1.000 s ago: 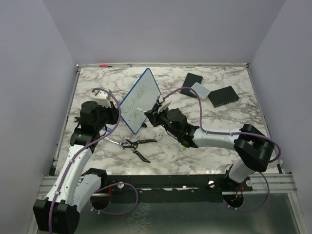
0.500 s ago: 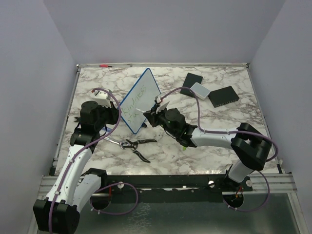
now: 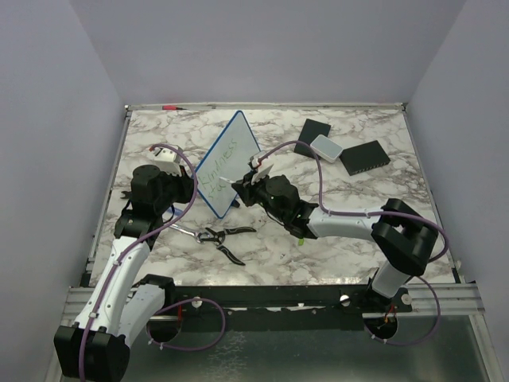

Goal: Write a sentence on the whiteboard

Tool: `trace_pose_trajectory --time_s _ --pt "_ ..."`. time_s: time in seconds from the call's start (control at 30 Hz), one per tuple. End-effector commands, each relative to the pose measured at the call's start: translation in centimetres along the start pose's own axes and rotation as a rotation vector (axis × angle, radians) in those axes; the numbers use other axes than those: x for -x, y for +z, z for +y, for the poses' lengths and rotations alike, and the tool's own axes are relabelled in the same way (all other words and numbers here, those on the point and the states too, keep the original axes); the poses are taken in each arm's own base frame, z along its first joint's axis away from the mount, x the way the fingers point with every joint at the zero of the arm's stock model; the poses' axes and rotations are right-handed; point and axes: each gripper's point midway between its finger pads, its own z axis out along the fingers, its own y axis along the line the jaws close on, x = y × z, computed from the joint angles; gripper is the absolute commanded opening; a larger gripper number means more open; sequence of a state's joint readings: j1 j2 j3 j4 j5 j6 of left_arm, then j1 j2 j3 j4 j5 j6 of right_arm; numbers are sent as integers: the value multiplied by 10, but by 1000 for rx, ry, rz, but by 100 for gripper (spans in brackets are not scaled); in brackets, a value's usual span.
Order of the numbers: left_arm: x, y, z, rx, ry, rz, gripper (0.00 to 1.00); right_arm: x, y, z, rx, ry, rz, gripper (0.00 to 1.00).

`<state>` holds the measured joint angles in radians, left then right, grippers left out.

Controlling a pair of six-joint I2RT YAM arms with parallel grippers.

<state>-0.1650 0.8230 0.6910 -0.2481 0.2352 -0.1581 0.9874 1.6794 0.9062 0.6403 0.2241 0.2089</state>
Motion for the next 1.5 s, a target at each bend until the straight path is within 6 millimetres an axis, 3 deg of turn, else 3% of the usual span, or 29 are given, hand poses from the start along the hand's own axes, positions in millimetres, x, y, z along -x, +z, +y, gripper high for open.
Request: trace_pose_trajectory --time_s 0.0,1.07,1.3,1.47 --pt "-4 -1 -1 -7 15 9 3 -3 7 3 2 -14 11 1" --pt "-4 -1 -1 -7 16 8 0 -49 -1 -10 -43 5 115 1" --pt "-4 -1 -1 -7 15 9 0 -48 0 -11 -47 5 113 1" --pt "-4 0 -1 -6 15 9 0 -34 2 -7 -37 5 82 1"
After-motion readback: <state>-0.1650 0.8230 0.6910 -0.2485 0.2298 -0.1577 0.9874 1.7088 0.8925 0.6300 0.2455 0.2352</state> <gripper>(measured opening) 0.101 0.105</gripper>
